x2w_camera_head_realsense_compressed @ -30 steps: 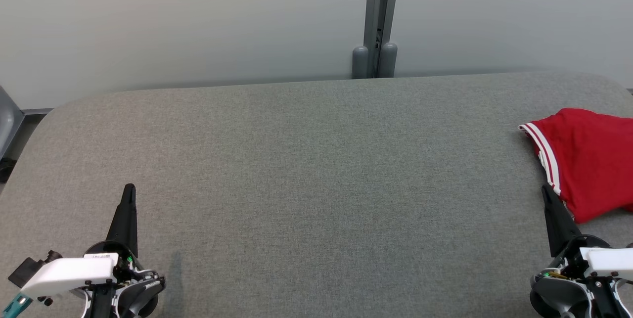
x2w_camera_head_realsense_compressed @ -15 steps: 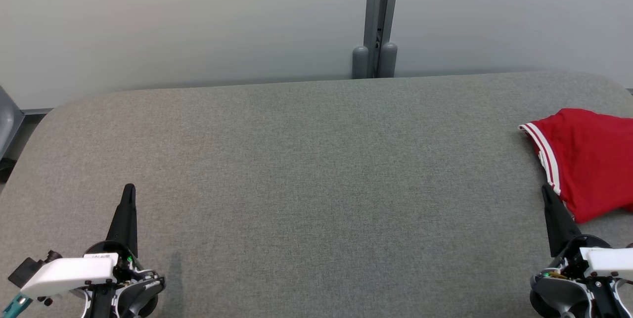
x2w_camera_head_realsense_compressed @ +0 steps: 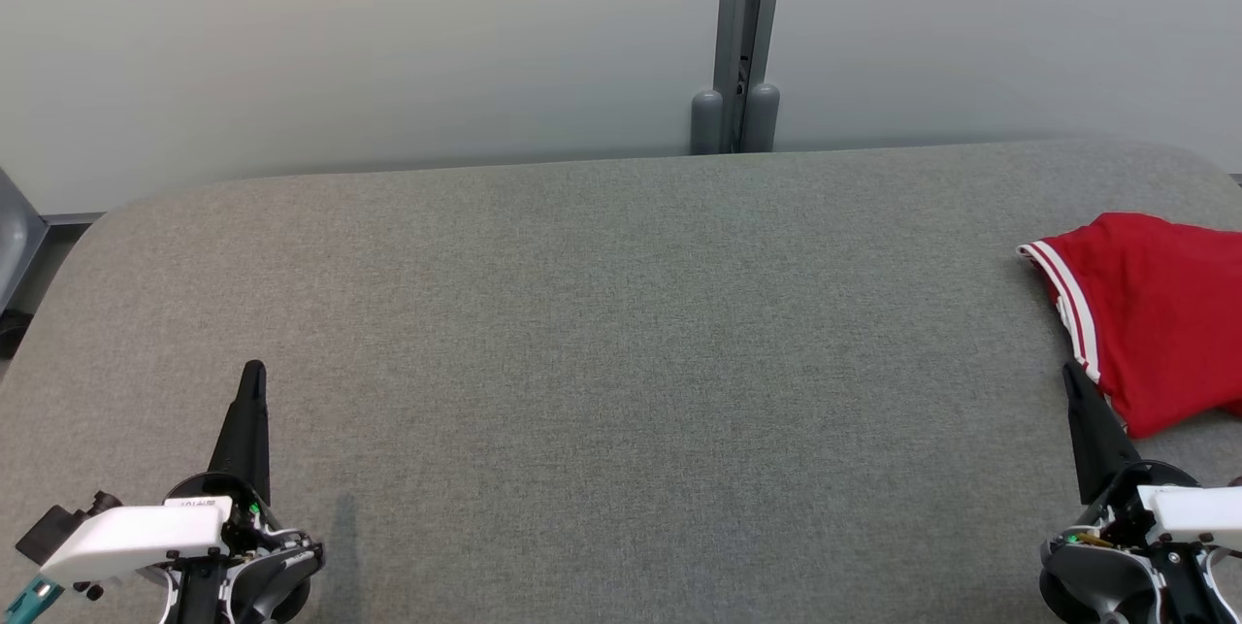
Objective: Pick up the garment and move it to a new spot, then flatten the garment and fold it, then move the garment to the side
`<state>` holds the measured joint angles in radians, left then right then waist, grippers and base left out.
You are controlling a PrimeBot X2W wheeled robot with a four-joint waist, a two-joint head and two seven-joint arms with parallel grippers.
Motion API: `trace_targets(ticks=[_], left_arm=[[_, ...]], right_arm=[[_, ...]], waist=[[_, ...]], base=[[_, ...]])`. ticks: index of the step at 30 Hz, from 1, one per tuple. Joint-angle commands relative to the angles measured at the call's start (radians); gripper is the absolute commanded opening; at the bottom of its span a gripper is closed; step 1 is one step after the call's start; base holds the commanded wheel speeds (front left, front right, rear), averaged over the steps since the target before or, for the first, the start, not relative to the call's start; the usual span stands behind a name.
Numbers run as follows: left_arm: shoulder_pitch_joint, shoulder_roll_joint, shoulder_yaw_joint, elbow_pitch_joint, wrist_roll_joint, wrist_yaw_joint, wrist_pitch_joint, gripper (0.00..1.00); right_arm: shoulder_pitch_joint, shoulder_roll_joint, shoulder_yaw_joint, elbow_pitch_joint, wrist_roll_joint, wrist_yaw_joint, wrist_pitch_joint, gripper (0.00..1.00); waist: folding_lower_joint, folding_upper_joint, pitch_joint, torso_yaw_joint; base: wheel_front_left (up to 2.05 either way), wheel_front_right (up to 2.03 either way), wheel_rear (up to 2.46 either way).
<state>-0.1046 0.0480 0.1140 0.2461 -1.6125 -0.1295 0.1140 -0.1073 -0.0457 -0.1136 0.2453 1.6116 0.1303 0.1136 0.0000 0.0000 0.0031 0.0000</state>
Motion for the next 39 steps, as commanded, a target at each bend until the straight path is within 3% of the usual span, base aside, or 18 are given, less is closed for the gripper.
trace_targets(ticks=[1, 39], left_arm=[[-0.01, 0.002, 0.004, 0.0, 0.0, -0.004, 0.003, 0.0], [-0.01, 0.002, 0.005, 0.0, 0.0, -0.004, 0.004, 0.0]], right_arm=[[-0.005, -0.008, -0.001, 0.002, 0.002, 0.001, 0.002, 0.0], [-0.005, -0.008, -0.001, 0.002, 0.002, 0.001, 0.002, 0.0]], waist=[[0.0, 0.0, 0.0, 0.0], [0.0, 0.0, 0.0, 0.0]], base=[[0.0, 0.0, 0.0], [0.0, 0.0, 0.0]])
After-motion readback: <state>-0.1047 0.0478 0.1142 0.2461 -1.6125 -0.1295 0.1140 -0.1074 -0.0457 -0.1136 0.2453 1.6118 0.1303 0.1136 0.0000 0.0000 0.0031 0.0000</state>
